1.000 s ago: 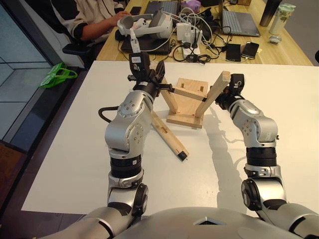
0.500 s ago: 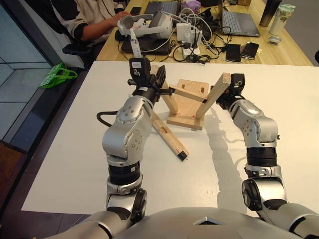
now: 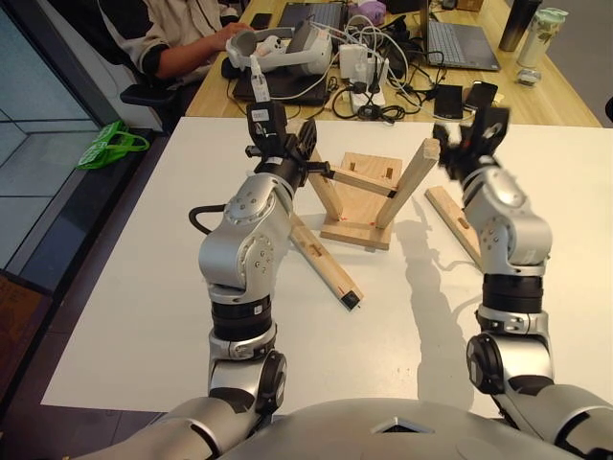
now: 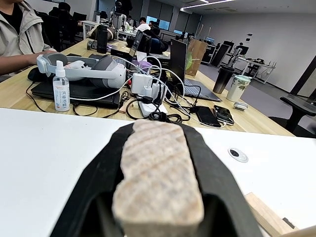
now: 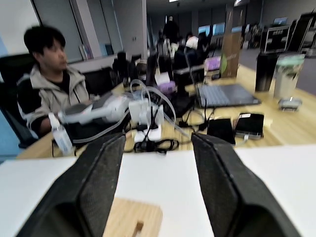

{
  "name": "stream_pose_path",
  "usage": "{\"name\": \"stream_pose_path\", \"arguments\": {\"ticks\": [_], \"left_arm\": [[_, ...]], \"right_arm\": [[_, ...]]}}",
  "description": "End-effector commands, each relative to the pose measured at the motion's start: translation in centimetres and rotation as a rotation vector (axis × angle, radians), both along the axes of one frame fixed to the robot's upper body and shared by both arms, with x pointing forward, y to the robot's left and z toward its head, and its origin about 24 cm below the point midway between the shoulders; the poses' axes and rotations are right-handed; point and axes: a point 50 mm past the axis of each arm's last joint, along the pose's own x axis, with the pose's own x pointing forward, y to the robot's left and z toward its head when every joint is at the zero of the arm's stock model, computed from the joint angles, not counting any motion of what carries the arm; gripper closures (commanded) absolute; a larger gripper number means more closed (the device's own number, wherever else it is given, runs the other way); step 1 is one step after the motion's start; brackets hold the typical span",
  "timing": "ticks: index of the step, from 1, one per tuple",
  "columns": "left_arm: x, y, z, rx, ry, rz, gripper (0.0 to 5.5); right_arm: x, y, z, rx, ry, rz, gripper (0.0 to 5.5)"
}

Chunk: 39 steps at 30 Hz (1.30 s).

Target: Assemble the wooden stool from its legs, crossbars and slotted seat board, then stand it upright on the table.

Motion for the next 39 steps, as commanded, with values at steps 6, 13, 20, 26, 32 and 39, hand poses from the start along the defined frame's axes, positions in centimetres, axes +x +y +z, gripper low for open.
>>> {"name": "stream_pose_path", "arguments": {"ticks": [6, 13, 20, 26, 32, 39], "left_arm": [[-0.2, -0.4, -0.7, -0.005, 0.026, -0.032, 3.50], [-0.1, 0.4, 1.6, -0.107, -0.082, 0.001, 3.50], [-0.2, 0.4, 3.9, -0.189, -0.191, -0.013, 3.50], [-0.5, 1.0, 6.5, -0.254, -0.314, -0.008, 3.50], [-0.3, 1.8, 7.5, -0.268, -0.355, 0.017, 3.50], [-0.2, 1.9, 7.2, -0.253, -0.337, 0.018, 3.50]], "right_arm": [[-2.8, 2.0, 6.6, 0.161, -0.294, 0.269, 2.99], [-7.4, 3.7, 5.8, 0.199, -0.214, 0.715, 2.99], [-9.2, 5.0, 3.3, 0.193, -0.057, 0.882, 2.99], [-8.7, 5.1, -1.2, 0.064, 0.165, 0.832, 2.99], [-7.2, 3.5, -4.3, -0.080, 0.273, 0.638, 2.99], [-5.6, 1.6, -4.9, -0.161, 0.259, 0.489, 2.99]]}}
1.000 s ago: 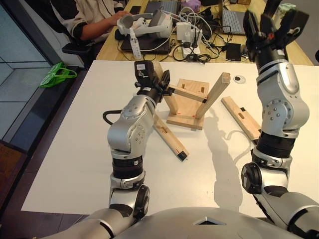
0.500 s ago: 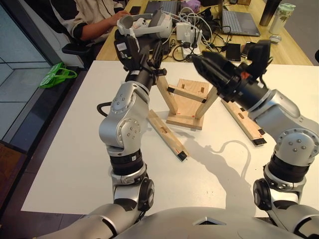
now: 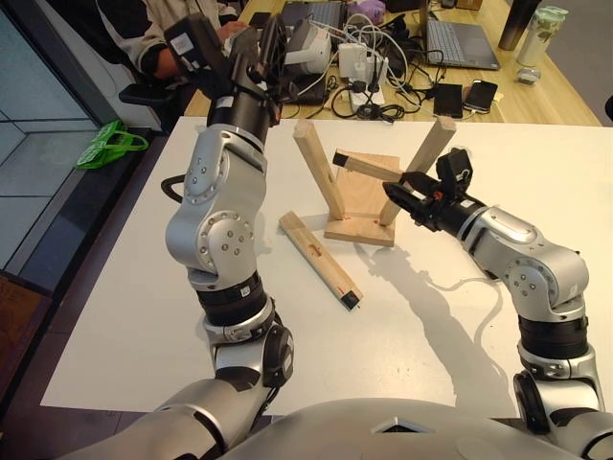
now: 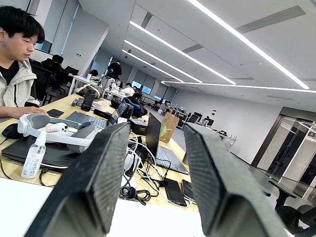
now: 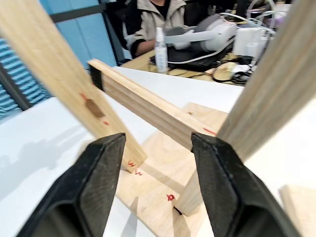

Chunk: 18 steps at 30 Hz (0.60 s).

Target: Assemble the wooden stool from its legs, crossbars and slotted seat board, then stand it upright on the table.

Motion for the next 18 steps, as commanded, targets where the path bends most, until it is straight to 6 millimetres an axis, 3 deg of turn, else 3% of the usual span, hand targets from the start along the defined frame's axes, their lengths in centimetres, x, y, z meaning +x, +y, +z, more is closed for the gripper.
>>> {"name": "stream_pose_path", "arguments": {"ticks": [1, 3, 7, 12, 15, 18], "left_arm": [[0.2, 0.1, 0.0, 0.016, 0.008, 0.008, 3.50], [0.2, 0.1, 0.0, 0.017, 0.012, 0.012, 3.50], [0.3, 0.3, -0.4, 0.021, 0.029, 0.026, 3.50], [0.3, 0.4, -0.7, 0.022, 0.044, 0.035, 3.50], [0.3, 0.4, -0.8, 0.022, 0.051, 0.038, 3.50], [0.3, 0.5, -0.9, 0.026, 0.058, 0.043, 3.50]], "right_arm": [[0.5, -0.4, 0.3, -0.003, -0.032, -0.021, 2.99], [0.1, -0.1, 0.4, 0.005, -0.038, 0.009, 2.99], [1.1, -1.6, -0.4, -0.095, -0.037, -0.099, 2.99], [1.9, -2.6, 0.0, -0.129, -0.074, -0.143, 2.99], [1.6, -1.8, 1.0, -0.051, -0.091, -0.084, 2.99], [0.0, 0.4, 4.0, 0.201, -0.135, 0.132, 2.99]]}}
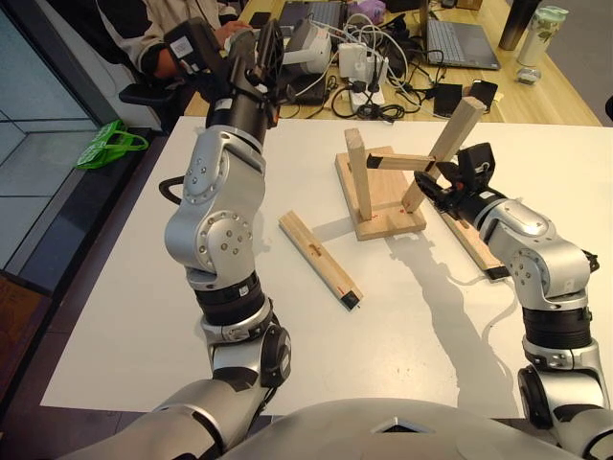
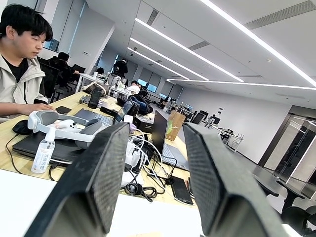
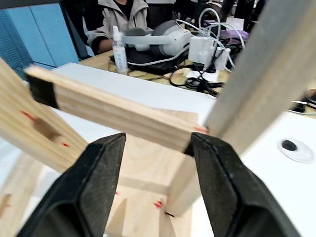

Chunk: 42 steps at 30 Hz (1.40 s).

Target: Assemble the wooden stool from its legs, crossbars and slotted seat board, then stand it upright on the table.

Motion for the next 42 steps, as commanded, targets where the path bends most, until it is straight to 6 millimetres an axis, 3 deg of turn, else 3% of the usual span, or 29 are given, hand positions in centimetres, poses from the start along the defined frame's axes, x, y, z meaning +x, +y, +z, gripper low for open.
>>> {"name": "stream_pose_path", "arguments": {"ticks": [1, 5, 10, 19, 23, 31, 35, 39, 42], "left_arm": [[0.2, 0.2, -0.5, 0.024, 0.030, 0.015, 3.50], [0.3, 0.3, -0.8, 0.030, 0.042, 0.022, 3.50], [0.5, 0.1, -1.0, 0.039, 0.053, 0.016, 3.50], [0.7, 0.1, -0.9, 0.050, 0.052, 0.015, 3.50], [0.8, -0.1, -0.8, 0.060, 0.051, 0.004, 3.50], [0.7, -1.0, -0.1, 0.103, 0.032, -0.066, 3.50], [1.2, -2.2, 2.4, 0.149, -0.033, -0.155, 3.50], [1.4, -3.6, 8.1, 0.109, -0.205, -0.319, 3.50], [1.3, -3.9, 9.2, 0.045, -0.242, -0.435, 3.50]], "right_arm": [[-1.7, 2.7, 4.7, 0.289, -0.102, 0.259, 2.99], [-0.6, 3.4, 6.4, 0.429, -0.122, 0.188, 2.99], [1.6, 3.8, 3.4, 0.309, -0.039, -0.025, 2.99], [0.5, 4.7, -3.0, -0.086, 0.029, 0.055, 2.99], [0.9, 4.5, -4.3, -0.180, 0.026, 0.022, 2.99], [1.6, 4.6, -4.8, -0.250, 0.039, -0.005, 2.99], [1.7, 4.6, -5.1, -0.265, 0.056, -0.009, 2.99], [1.8, 4.9, -5.1, -0.247, 0.066, -0.011, 2.99], [2.0, 5.2, -4.9, -0.241, 0.063, -0.001, 2.99]]}}
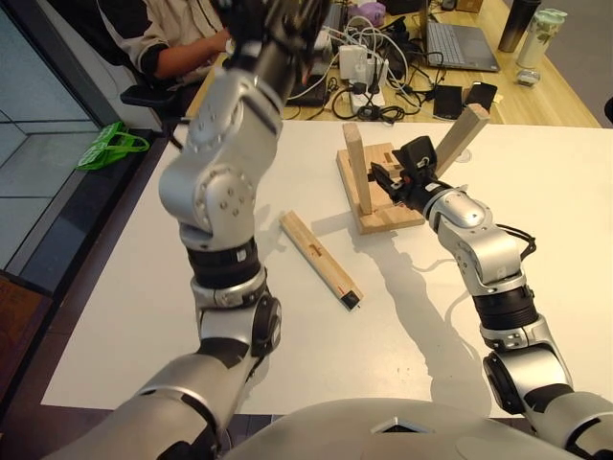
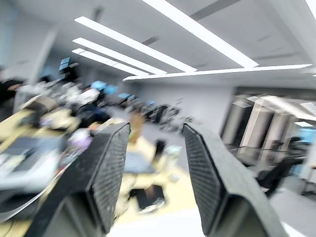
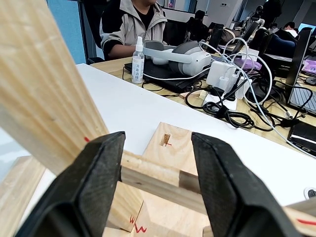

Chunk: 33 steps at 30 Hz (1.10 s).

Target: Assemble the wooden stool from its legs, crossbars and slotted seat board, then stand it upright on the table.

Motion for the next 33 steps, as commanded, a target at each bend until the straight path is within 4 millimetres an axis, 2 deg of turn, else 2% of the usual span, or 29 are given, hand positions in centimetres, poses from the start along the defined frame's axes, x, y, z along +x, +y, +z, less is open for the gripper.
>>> {"name": "stream_pose_path", "arguments": {"ticks": [1, 2, 4, 6, 7, 9, 11, 14, 16, 17, 19, 21, 23, 25, 27, 28, 29, 30, 31, 32, 33], "left_arm": [[0.6, -0.4, 0.1, -0.003, 0.035, -0.157, 3.50], [1.4, -0.6, -1.9, 0.084, 0.127, -0.156, 3.50], [2.6, -0.4, -7.5, 0.355, 0.337, -0.139, 3.50], [2.9, 0.5, -11.1, 0.496, 0.479, -0.139, 3.50], [2.8, 0.8, -12.1, 0.536, 0.526, -0.169, 3.50], [2.7, 1.5, -13.0, 0.576, 0.568, -0.185, 3.50], [3.3, 2.0, -12.3, 0.566, 0.536, -0.140, 3.50], [4.3, 2.6, -8.1, 0.394, 0.367, -0.031, 3.50], [4.2, 2.9, -4.7, 0.244, 0.240, -0.002, 3.50], [4.0, 2.9, -3.6, 0.196, 0.203, 0.003, 3.50], [3.5, 3.0, -1.7, 0.122, 0.135, -0.002, 3.50], [3.0, 3.2, -0.7, 0.076, 0.098, 0.000, 3.50], [2.8, 3.5, -0.7, 0.056, 0.096, 0.018, 3.50], [2.7, 3.9, -1.1, 0.039, 0.108, 0.044, 3.50], [2.7, 4.4, -1.5, 0.022, 0.125, 0.077, 3.50], [2.7, 4.6, -1.6, 0.012, 0.131, 0.090, 3.50], [2.8, 4.8, -1.8, 0.003, 0.142, 0.106, 3.50], [2.7, 5.0, -2.0, -0.006, 0.151, 0.120, 3.50], [2.7, 5.0, -2.1, -0.013, 0.158, 0.127, 3.50], [2.7, 4.9, -2.2, -0.019, 0.164, 0.131, 3.50], [2.7, 4.7, -2.4, -0.020, 0.167, 0.128, 3.50]], "right_arm": [[-0.3, -0.5, -3.1, -0.067, 0.156, -0.036, 2.99], [-0.2, -0.4, -3.0, -0.063, 0.156, -0.034, 2.99], [0.0, -0.1, -2.8, -0.057, 0.154, -0.027, 2.99], [0.0, 0.0, -2.6, -0.055, 0.152, -0.023, 2.99], [0.1, -0.1, -2.5, -0.054, 0.150, -0.023, 2.99], [0.1, -0.2, -2.4, -0.054, 0.147, -0.023, 2.99], [0.2, -0.3, -2.2, -0.052, 0.142, -0.024, 2.99], [0.4, -0.3, -0.9, 0.007, 0.103, -0.036, 2.99], [0.9, -0.7, 0.8, 0.095, 0.052, -0.063, 2.99], [1.0, -0.8, 1.6, 0.138, 0.030, -0.072, 2.99], [1.6, -1.1, 4.6, 0.277, -0.057, -0.098, 2.99], [2.1, -1.4, 8.4, 0.388, -0.176, -0.125, 2.99], [2.1, -1.5, 13.3, 0.469, -0.349, -0.140, 2.99], [1.5, -1.4, 17.1, 0.518, -0.500, -0.138, 2.99], [0.5, -1.2, 20.5, 0.547, -0.645, -0.119, 2.99], [0.1, -1.1, 21.6, 0.556, -0.688, -0.109, 2.99], [0.2, -1.0, 21.4, 0.531, -0.674, -0.094, 2.99], [1.2, -0.7, 19.3, 0.470, -0.567, -0.085, 2.99], [2.3, -0.6, 15.9, 0.386, -0.396, -0.077, 2.99], [3.1, -0.8, 10.3, 0.255, -0.148, -0.077, 2.99], [2.4, -1.6, 4.4, 0.123, 0.105, -0.050, 2.99]]}}
